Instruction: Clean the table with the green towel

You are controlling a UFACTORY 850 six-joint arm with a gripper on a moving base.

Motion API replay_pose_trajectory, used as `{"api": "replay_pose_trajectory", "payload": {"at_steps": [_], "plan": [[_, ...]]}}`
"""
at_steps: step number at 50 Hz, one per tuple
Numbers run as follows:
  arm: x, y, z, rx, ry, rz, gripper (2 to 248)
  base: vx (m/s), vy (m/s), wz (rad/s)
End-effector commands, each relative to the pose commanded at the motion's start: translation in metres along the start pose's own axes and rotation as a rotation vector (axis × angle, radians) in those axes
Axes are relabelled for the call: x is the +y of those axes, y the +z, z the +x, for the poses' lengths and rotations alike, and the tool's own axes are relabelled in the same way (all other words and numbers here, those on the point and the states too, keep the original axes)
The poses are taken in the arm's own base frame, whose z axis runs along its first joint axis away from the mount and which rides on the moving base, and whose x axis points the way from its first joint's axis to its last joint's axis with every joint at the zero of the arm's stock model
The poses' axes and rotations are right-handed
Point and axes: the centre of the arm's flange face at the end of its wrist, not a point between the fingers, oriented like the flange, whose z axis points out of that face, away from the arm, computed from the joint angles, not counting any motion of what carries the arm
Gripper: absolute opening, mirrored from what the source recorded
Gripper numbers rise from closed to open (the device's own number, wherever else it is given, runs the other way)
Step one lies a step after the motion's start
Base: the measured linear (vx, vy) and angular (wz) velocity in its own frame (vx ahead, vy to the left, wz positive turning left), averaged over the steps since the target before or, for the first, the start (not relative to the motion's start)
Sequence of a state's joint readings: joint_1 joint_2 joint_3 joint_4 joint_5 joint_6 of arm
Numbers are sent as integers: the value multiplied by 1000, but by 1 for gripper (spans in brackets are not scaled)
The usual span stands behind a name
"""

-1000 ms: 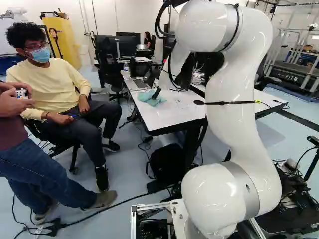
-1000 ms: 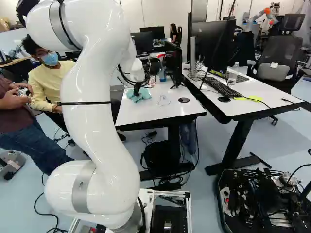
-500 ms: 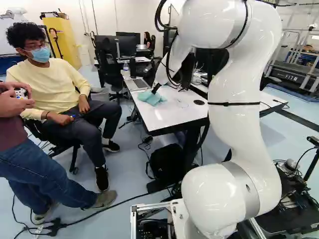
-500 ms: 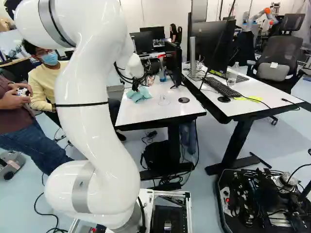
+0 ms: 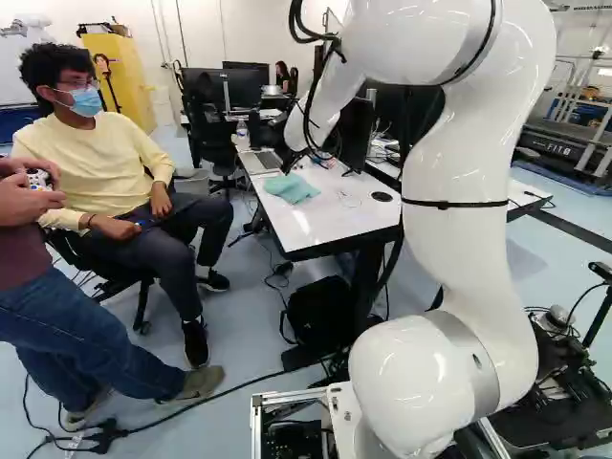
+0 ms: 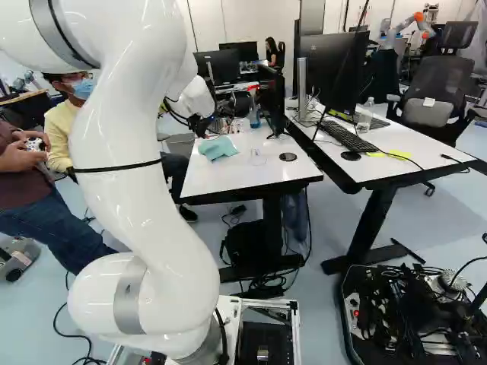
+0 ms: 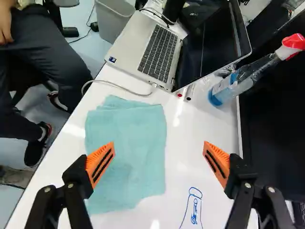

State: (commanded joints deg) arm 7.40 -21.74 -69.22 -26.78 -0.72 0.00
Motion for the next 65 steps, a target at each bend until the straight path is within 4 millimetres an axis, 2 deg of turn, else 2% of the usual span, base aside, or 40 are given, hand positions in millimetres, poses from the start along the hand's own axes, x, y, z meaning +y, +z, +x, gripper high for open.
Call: {"api": "replay_pose_trajectory", "payload": {"at_steps": [18,43,51,65], "plan": [[-26,-22,15,-18,154,32,247,0,0,0],[-76,-42,16,-94,358,118,247,0,0,0],[-84,-46,8,-102,402,129,247,0,0,0],[-86,-51,-8,-18,423,106,247,0,0,0]]}}
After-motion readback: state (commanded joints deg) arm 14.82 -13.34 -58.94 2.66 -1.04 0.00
